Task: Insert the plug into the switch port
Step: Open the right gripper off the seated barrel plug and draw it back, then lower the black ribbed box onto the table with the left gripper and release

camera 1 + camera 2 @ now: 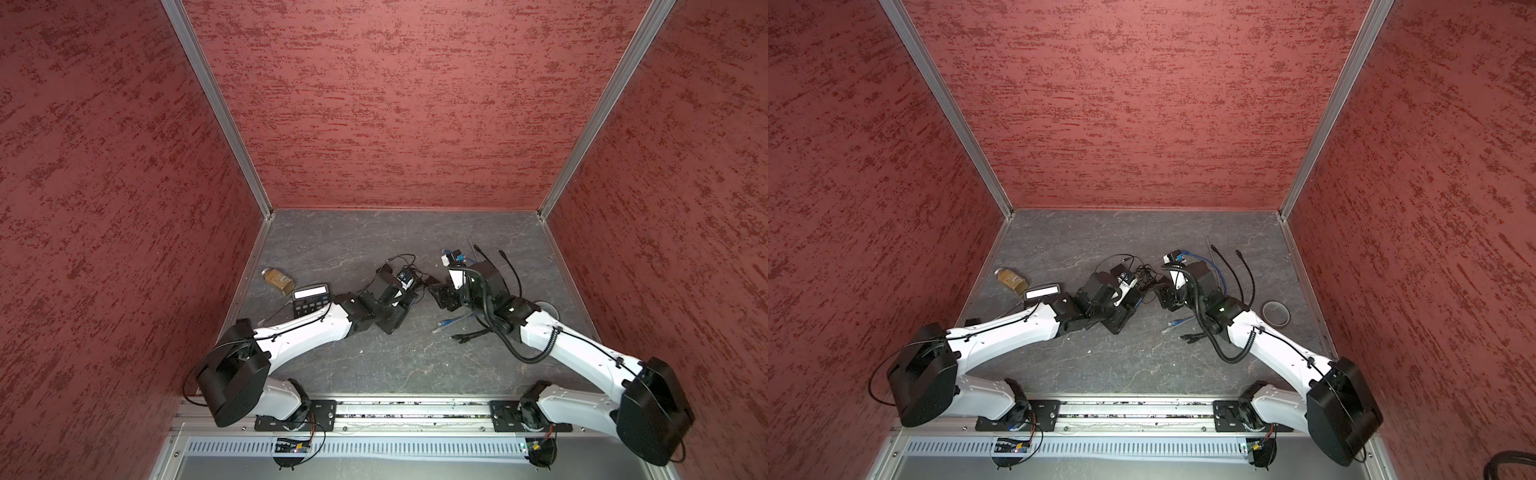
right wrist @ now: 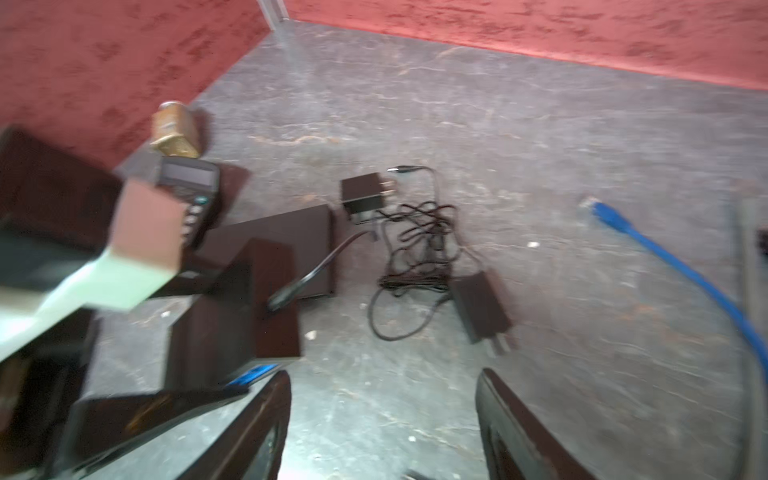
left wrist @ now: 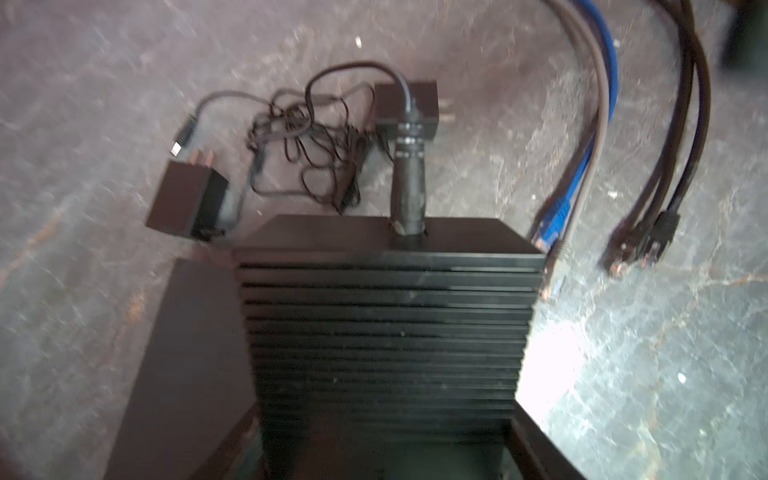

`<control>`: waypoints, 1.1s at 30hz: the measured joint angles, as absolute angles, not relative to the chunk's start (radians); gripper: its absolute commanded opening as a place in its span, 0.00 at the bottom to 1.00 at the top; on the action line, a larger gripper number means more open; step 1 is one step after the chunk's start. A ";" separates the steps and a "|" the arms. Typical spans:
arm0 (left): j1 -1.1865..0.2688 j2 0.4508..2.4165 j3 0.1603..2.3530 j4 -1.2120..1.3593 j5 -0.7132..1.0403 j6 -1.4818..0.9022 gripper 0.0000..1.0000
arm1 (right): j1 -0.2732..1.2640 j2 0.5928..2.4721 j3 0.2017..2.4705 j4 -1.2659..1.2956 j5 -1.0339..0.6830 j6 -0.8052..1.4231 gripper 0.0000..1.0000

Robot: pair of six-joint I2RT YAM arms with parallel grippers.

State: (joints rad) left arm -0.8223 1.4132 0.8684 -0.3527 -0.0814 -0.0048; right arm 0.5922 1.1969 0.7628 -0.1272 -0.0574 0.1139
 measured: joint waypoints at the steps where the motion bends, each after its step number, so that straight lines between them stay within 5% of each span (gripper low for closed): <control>1: -0.825 1.419 0.873 -0.371 -0.077 -0.009 0.31 | 0.585 1.199 0.771 -0.136 -0.040 0.104 0.71; 12: -0.866 1.563 0.945 -0.543 -0.007 -0.038 0.39 | 0.491 1.293 0.863 -0.131 -0.024 0.033 0.66; 21: -0.857 1.691 1.010 -0.595 0.048 -0.052 0.46 | 0.488 1.169 0.663 0.128 -0.083 -0.169 0.71; 33: -0.833 1.750 1.047 -0.618 0.071 -0.080 0.66 | 0.487 1.291 0.762 0.130 -0.067 -0.271 0.72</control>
